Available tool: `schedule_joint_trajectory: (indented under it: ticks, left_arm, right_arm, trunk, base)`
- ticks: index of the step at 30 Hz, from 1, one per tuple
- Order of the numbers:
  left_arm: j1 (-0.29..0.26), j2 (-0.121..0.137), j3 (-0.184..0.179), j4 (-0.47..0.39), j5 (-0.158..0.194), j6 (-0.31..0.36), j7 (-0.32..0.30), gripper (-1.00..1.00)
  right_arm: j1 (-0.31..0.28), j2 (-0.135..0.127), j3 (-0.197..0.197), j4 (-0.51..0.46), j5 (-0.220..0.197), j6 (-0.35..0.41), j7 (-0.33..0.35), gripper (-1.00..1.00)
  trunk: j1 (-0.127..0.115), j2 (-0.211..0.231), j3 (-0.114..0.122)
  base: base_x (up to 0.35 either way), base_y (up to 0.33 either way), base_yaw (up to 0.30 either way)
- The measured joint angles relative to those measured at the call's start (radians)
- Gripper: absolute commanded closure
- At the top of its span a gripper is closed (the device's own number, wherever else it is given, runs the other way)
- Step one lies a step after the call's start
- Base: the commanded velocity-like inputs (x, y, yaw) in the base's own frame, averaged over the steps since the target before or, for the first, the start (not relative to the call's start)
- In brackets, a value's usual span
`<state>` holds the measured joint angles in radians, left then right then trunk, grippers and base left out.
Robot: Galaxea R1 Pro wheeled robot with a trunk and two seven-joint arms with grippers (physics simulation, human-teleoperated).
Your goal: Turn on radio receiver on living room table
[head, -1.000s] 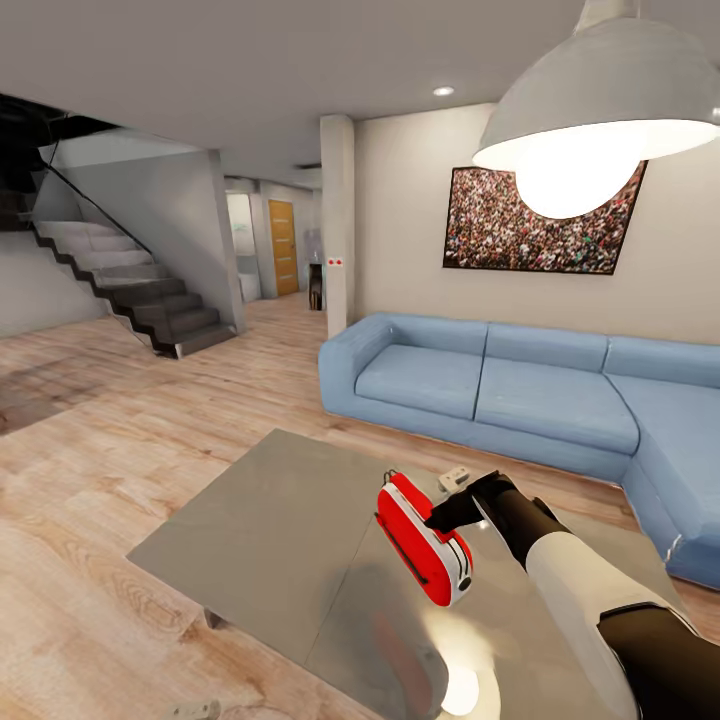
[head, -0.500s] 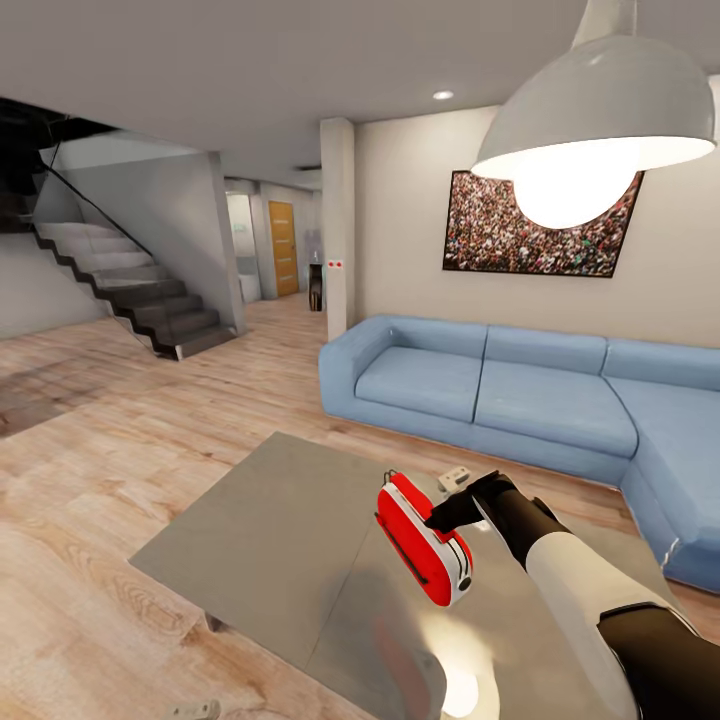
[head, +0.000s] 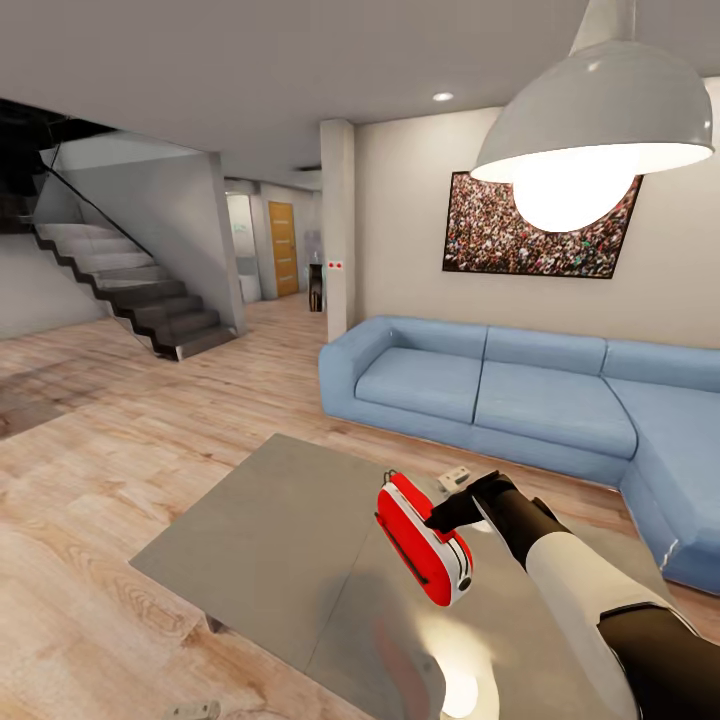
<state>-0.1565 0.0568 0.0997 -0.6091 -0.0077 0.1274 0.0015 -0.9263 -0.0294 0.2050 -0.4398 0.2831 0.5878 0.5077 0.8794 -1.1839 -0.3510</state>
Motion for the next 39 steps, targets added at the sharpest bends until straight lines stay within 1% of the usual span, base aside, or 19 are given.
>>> schedule_joint_trajectory:
  ticks: [9,14,16,17,19,21,23,24,27,28,29,31,32,33,35,36,37,38,39]
  left_arm:
    - [0.000,-0.001,0.000,0.000,0.001,0.000,0.000,-1.00]
    - [0.000,-0.002,0.000,-0.001,0.001,0.000,0.002,-1.00]
    - [0.000,-0.001,0.000,-0.001,0.001,0.000,0.003,-1.00]
    - [0.000,-0.001,0.000,-0.001,0.000,0.000,0.003,-1.00]
    - [0.000,-0.001,0.000,0.000,0.000,0.000,0.004,-1.00]
    - [0.000,-0.002,-0.001,0.000,0.000,0.000,0.004,-1.00]
    - [0.000,-0.002,-0.001,0.000,0.000,0.000,0.004,-1.00]
    - [0.000,-0.002,-0.001,0.000,0.000,0.000,0.004,-1.00]
    - [0.000,-0.002,-0.001,0.000,0.000,0.000,0.004,-1.00]
    - [0.000,-0.002,-0.001,0.000,0.000,0.000,0.004,-1.00]
    - [0.000,-0.003,-0.002,0.000,0.000,0.000,0.004,-1.00]
    - [0.000,-0.003,-0.002,0.000,0.000,0.000,0.004,-1.00]
    - [0.000,-0.002,-0.002,0.000,0.000,0.000,0.005,-1.00]
    - [0.000,-0.002,-0.002,0.000,0.000,0.000,0.005,-1.00]
    - [0.000,-0.002,-0.002,0.000,0.000,0.000,0.005,-1.00]
    - [0.000,-0.002,-0.002,0.000,0.000,0.000,0.005,-1.00]
    - [0.000,-0.002,-0.002,0.000,0.000,0.000,0.005,-1.00]
    - [0.000,-0.003,-0.002,0.000,0.000,0.000,0.005,-1.00]
    - [0.000,-0.003,-0.002,0.000,0.000,0.000,0.005,-1.00]
  right_arm:
    - [0.000,0.000,-0.001,0.000,0.000,-0.007,0.000,1.00]
    - [0.000,-0.002,-0.003,0.000,0.005,-0.088,-0.026,1.00]
    - [0.000,-0.002,-0.003,-0.001,0.012,-0.119,-0.076,1.00]
    - [0.000,-0.002,-0.003,0.000,0.004,-0.133,-0.122,1.00]
    - [-0.001,-0.002,0.000,-0.004,0.025,-0.170,-0.238,1.00]
    - [-0.001,-0.001,0.002,-0.011,0.018,-0.209,-0.339,1.00]
    - [0.000,0.000,0.003,-0.013,0.007,-0.235,-0.402,1.00]
    - [-0.001,0.000,0.003,-0.020,0.021,-0.251,-0.440,1.00]
    - [0.000,0.001,0.004,-0.039,0.014,-0.282,-0.522,1.00]
    - [0.000,0.005,0.004,-0.041,0.008,-0.294,-0.556,1.00]
    - [0.000,0.014,0.005,-0.047,0.015,-0.307,-0.596,1.00]
    - [0.000,0.036,0.008,-0.050,0.019,-0.339,-0.697,1.00]
    - [0.000,0.046,0.020,-0.051,0.028,-0.356,-0.755,1.00]
    - [0.000,0.064,0.084,-0.026,0.051,-0.392,-0.876,1.00]
    - [-0.001,0.074,0.190,-0.053,0.109,-0.419,-1.005,1.00]
    - [-0.001,0.075,0.216,-0.047,0.112,-0.423,-1.032,1.00]
    - [0.000,0.077,0.251,-0.040,0.093,-0.429,-1.078,1.00]
    - [0.000,0.078,0.288,-0.041,0.104,-0.431,-1.119,1.00]
    - [0.000,0.079,0.312,-0.044,0.122,-0.431,-1.137,1.00]
  trunk:
    - [0.000,0.000,0.000]
    - [0.000,0.000,0.000]
    - [0.000,0.000,0.000]
    - [0.000,0.000,0.000]
    - [0.000,0.000,0.000]
    - [0.000,0.000,0.000]
    - [0.000,0.000,0.000]
    - [0.000,0.000,0.000]
    - [0.000,0.000,0.000]
    - [0.000,0.000,0.000]
    - [0.000,0.000,0.000]
    - [0.000,0.000,0.000]
    - [0.000,0.000,0.000]
    - [0.000,0.000,0.000]
    - [0.000,0.000,0.000]
    - [0.000,0.000,0.000]
    - [0.000,0.000,0.000]
    - [0.000,0.000,0.000]
    - [0.000,0.000,0.000]
  base:
    - [0.000,0.000,0.000]
    - [0.000,0.000,0.000]
    - [0.000,0.000,0.000]
    - [0.000,0.000,0.000]
    - [0.000,0.000,0.000]
    - [0.000,0.000,0.000]
    - [0.000,0.000,0.000]
    - [0.000,0.000,0.000]
    - [0.000,0.000,0.000]
    - [0.000,0.000,0.000]
    - [0.000,0.000,0.000]
    - [0.000,0.000,0.000]
    - [0.000,0.000,0.000]
    - [0.000,0.000,0.000]
    - [0.000,0.000,0.000]
    - [0.000,0.000,0.000]
    - [0.000,0.000,0.000]
    - [0.000,0.000,0.000]
    - [0.000,0.000,0.000]
